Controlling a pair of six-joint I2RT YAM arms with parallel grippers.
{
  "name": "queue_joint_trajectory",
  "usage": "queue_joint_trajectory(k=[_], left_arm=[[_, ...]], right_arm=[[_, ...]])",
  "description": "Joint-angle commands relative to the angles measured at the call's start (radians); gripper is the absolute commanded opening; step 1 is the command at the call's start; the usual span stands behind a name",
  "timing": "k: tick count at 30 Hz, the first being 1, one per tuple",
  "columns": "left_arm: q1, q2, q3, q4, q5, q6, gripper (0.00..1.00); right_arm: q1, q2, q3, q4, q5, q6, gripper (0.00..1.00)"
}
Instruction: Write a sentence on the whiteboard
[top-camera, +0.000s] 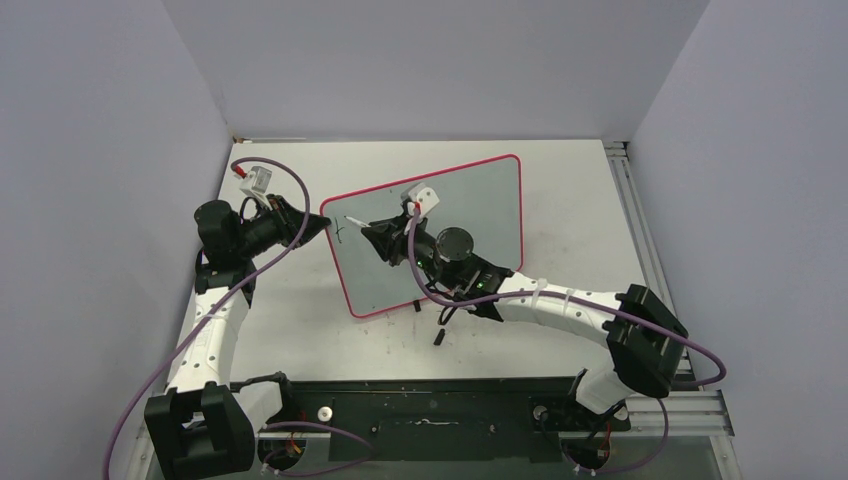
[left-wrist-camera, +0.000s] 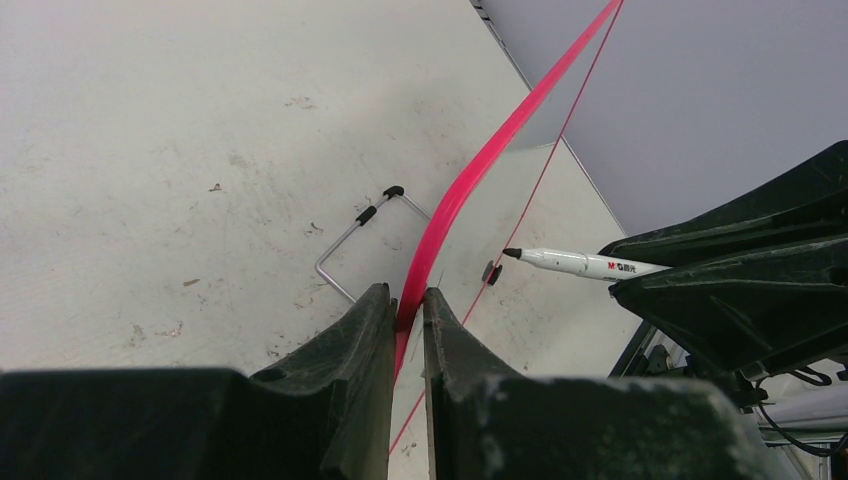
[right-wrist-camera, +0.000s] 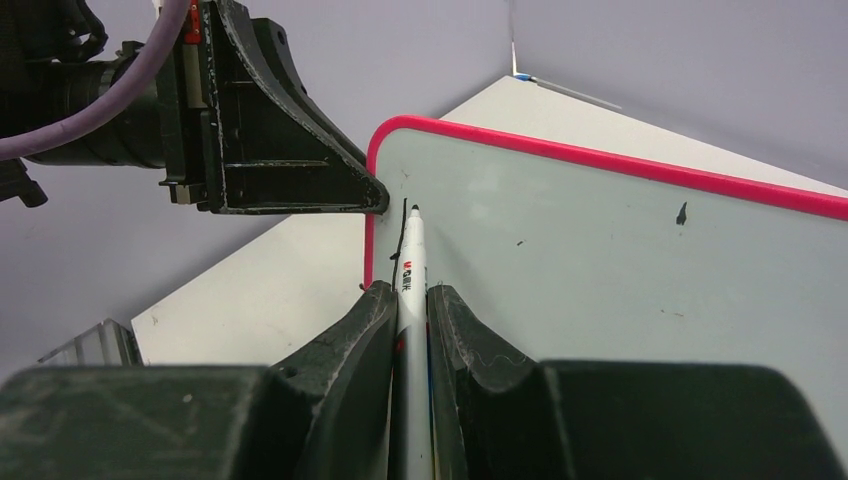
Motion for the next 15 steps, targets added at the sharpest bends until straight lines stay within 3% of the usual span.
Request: queue_joint_trajectory(k=[1,15], left_arm=[[-0.004,-0.017,0.027,0.027,0.014,0.008,0.12],[-0.003,-0.017,0.031,0.027,0.013,0.008,0.12]], right_arm=[[-0.014,0.024,0.050,0.061,-0.002,-0.011,0.05],[-0.025,0.050,0.046,0.037,-0.002,0.002,0.05]])
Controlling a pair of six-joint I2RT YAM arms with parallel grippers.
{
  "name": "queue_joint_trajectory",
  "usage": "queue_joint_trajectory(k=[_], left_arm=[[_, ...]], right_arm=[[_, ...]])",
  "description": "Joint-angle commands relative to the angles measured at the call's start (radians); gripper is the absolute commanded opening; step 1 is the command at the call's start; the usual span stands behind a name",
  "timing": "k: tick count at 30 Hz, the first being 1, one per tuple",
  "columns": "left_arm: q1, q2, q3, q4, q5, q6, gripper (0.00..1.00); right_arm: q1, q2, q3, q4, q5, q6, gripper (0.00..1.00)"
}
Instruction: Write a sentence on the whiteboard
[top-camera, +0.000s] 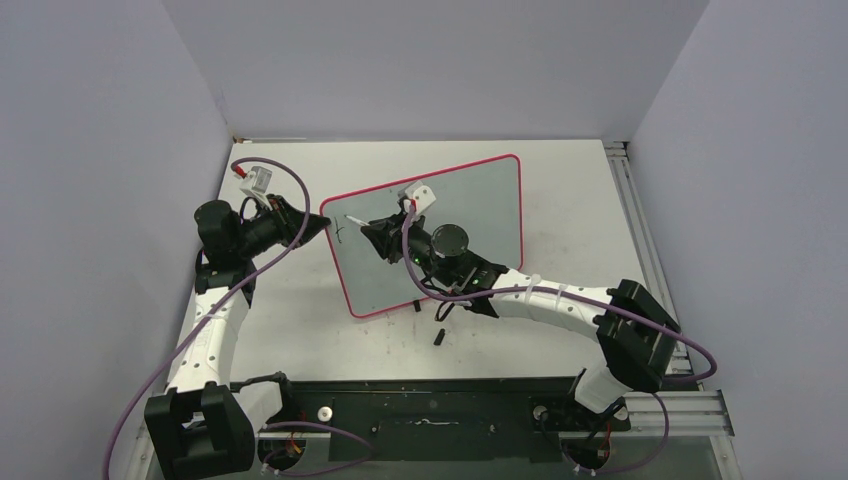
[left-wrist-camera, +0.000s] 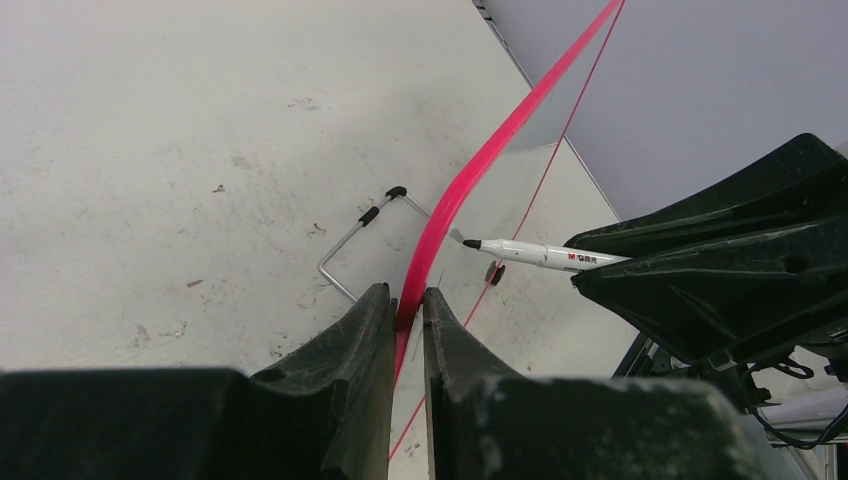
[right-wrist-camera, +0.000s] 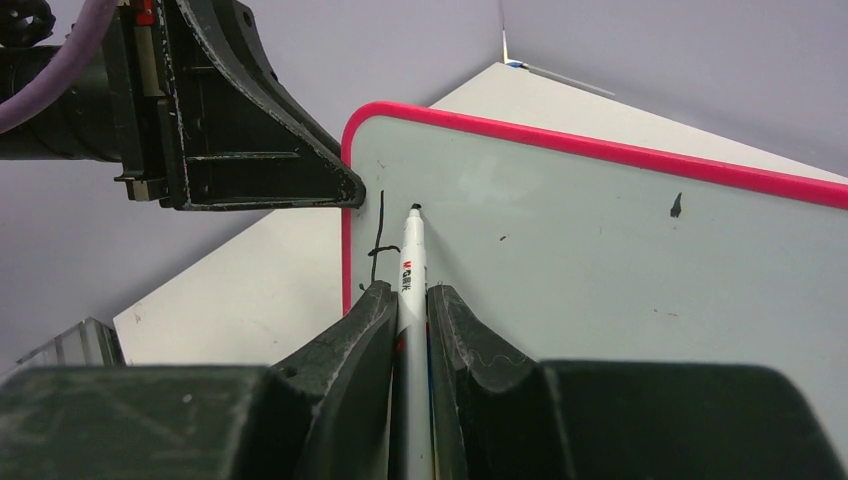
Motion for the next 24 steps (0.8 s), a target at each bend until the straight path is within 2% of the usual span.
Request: queue_joint_trajectory(k=[1,24], left_arm=[[-0.004,-0.017,0.031,0.027,0.017,0.001,0.12],[-0.003,-0.025,0.029,0.027,0.015,0.003,0.12]], right_arm=[[-0.006,0.003,0.018,0.037,0.004,0.003,0.05],[0.026,-0.058,-0.130,0.009,0.014,0.056,0.05]])
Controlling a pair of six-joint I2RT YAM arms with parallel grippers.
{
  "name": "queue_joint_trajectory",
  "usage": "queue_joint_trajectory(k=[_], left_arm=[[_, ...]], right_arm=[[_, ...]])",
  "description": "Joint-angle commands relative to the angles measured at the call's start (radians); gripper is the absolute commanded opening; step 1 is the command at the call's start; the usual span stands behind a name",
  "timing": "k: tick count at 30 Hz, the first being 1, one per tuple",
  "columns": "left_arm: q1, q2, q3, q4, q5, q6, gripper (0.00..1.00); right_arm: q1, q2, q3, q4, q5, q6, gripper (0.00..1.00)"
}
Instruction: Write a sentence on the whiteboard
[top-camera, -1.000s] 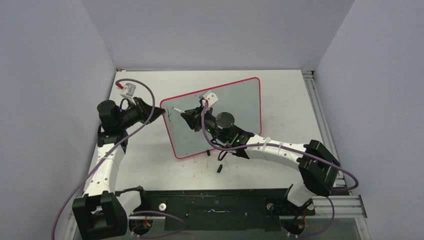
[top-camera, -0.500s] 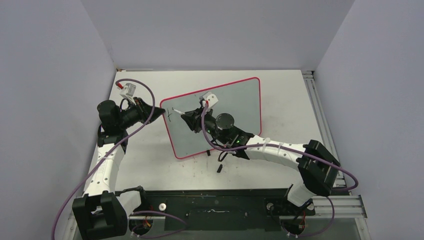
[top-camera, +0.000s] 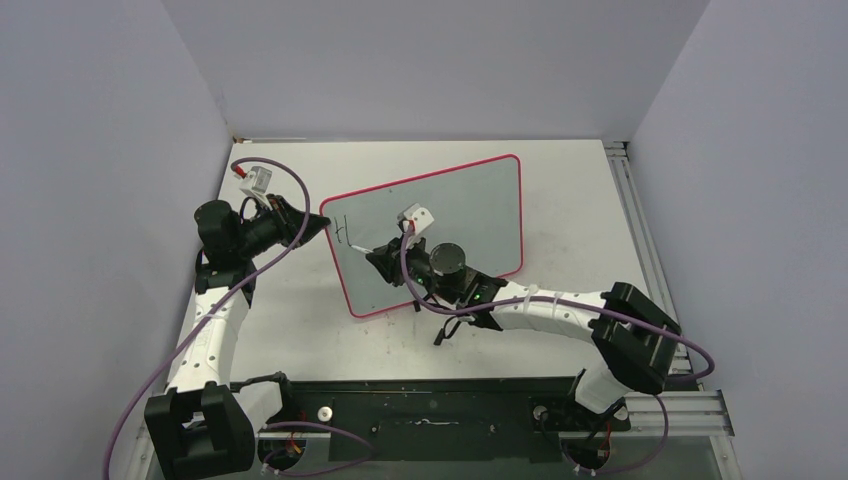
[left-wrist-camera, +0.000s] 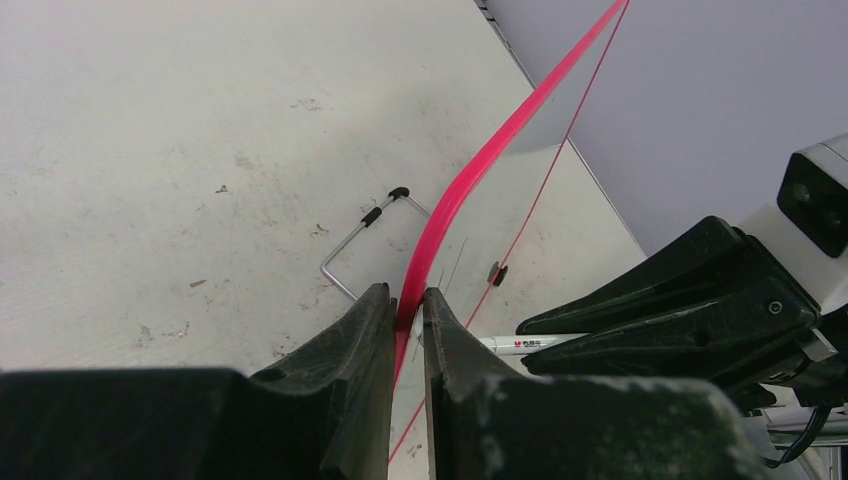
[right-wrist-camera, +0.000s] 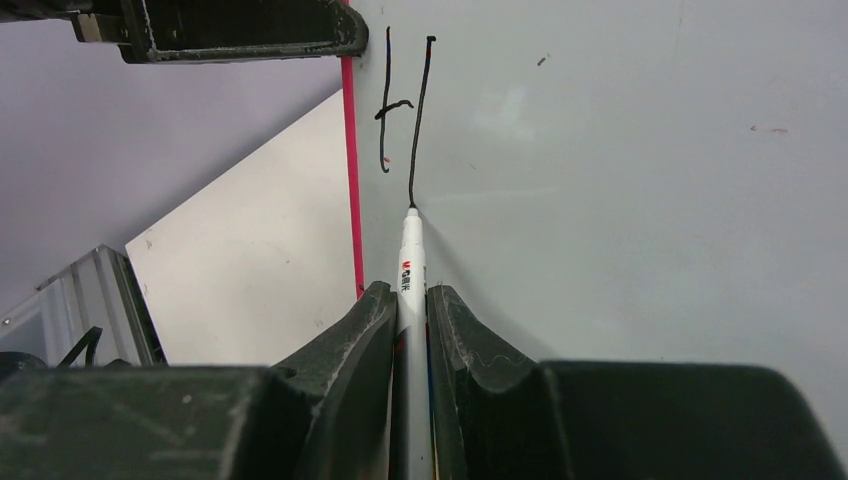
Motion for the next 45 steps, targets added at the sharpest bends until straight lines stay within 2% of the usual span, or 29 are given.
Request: queue_joint_trajectory(k=[1,15,24,45], left_arm=[[-0.004,-0.025,0.029,0.026,0.019,0.000,0.12],[-0.003,-0.025,0.029,0.017,0.012,0.005,0.12],[-0.003,-0.025,0.029,0.014,0.009,0.007,0.12],[-0.003,-0.020,0.031,0.014,0.014,0.005,0.12]], right_arm=[[-0.005,-0.058,-0.008,0.014,0.024,-0.003,0.05],[-0.013,-0.145,0.017,0.023,-0.022,-0.009,0.05],[-0.058,-0.118,0.027,0.044,-0.040,-0.010,0.05],[-0.070,-0.056,0.049,0.068,-0.037,-0.010,0.05]])
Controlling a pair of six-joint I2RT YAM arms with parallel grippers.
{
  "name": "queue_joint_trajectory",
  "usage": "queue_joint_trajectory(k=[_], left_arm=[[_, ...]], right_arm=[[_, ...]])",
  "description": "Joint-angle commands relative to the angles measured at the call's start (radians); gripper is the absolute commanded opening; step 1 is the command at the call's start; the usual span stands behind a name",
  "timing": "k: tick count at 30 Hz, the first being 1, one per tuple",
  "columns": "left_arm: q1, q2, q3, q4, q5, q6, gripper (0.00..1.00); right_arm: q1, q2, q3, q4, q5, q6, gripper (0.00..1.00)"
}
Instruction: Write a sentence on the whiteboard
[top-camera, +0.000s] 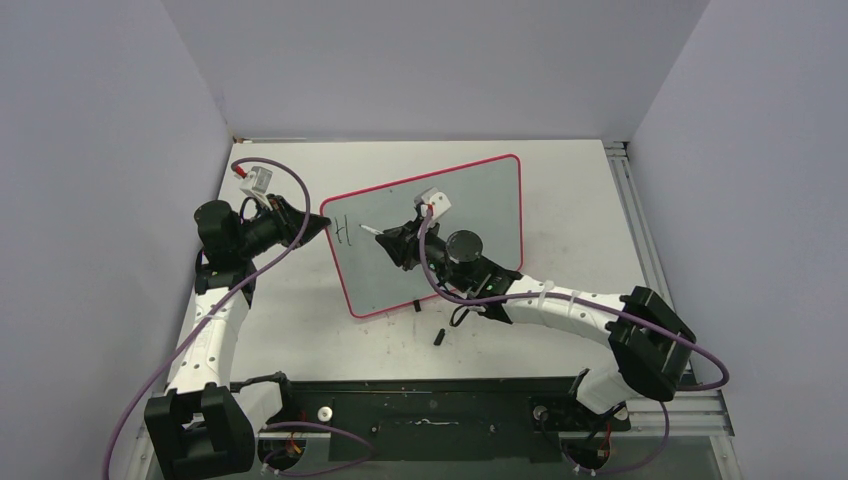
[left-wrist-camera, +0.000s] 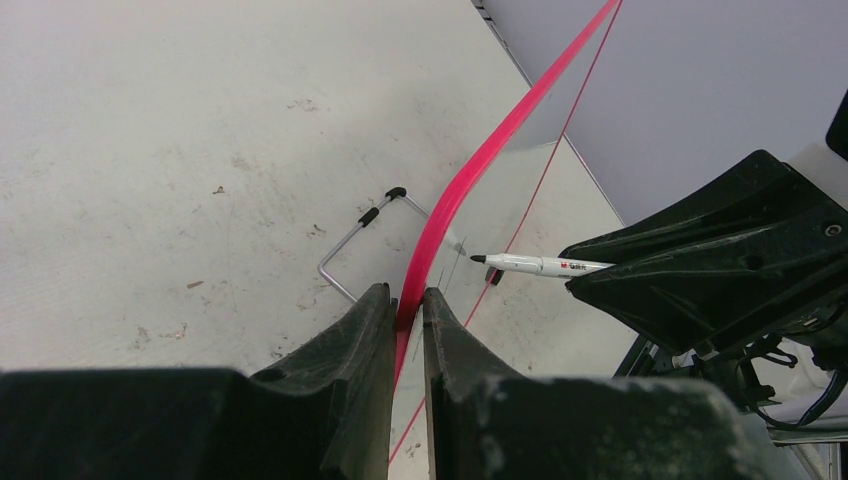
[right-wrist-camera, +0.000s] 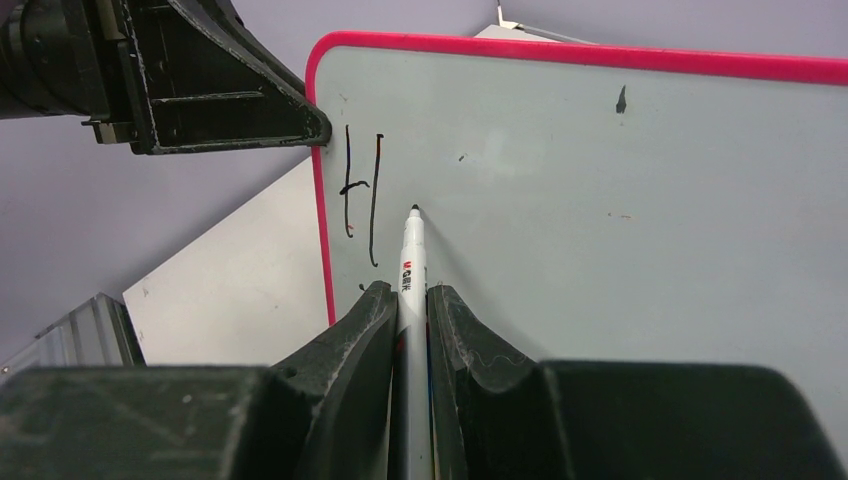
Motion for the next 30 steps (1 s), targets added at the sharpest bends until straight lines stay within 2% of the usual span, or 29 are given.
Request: queue_joint_trajectory(k=[1,12,30], left_arm=[[-0.002,-0.016,0.030,0.014,0.010,0.005,0.12],[-0.003,-0.015,0.031,0.016,0.010,0.005,0.12],[-0.003,-0.015,0.033,0.017,0.011,0.004,0.12]], right_arm=[[-0.006,0.014,0.048,0.065,-0.011,-0.009,0.05],[-0.004,0.046,0.067,0.059,-0.013,-0.016,0.05],[0.014,0.014,-0.008,0.016,0.005,-0.006,0.05]])
